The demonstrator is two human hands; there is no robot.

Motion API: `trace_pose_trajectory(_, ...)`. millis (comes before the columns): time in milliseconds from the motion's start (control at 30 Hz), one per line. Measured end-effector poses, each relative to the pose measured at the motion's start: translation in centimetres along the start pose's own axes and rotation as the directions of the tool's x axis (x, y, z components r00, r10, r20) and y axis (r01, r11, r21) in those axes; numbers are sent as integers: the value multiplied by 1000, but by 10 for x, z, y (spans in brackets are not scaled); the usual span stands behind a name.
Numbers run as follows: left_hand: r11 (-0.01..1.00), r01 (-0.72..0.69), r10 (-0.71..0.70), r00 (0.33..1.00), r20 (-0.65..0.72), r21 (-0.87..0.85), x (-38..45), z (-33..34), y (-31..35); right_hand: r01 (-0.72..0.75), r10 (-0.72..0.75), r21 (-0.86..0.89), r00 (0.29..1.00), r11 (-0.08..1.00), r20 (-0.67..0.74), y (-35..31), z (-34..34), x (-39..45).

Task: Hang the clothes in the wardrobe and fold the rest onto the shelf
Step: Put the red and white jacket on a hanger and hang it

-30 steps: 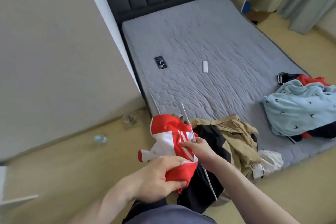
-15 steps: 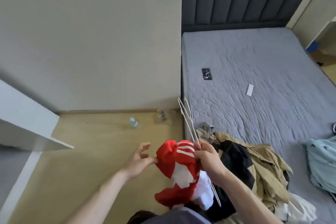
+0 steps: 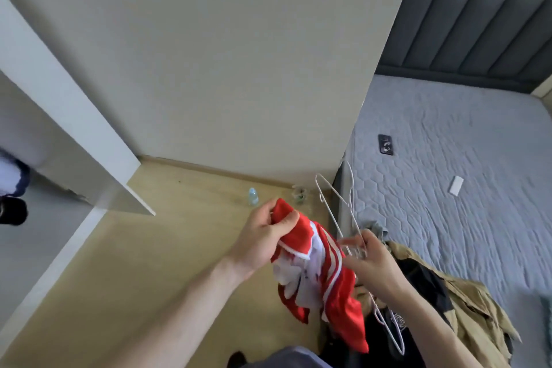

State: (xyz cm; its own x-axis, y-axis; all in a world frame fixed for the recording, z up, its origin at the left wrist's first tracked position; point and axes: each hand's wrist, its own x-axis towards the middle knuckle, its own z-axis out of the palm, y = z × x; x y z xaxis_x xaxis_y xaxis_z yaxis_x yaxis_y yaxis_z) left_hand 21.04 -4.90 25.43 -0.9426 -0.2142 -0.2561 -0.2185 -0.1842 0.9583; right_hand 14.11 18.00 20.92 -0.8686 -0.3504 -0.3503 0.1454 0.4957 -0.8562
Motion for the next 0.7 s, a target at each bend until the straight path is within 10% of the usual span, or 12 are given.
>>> trace_pose_trajectory(333, 994, -105, 105, 976, 193, -9, -23, -37, 48, 231, -237, -64, 966, 971, -104, -88, 80, -28)
trace_pose_trajectory(500, 994, -72, 69, 997, 40, 76, -40, -94, 46, 254, -237, 202, 966, 946, -103, -120, 124, -32)
trace_pose_trajectory(700, 908, 295, -358, 916, 182, 299, -116, -141, -33, 96, -53, 455, 993, 885, -107, -144, 170, -29)
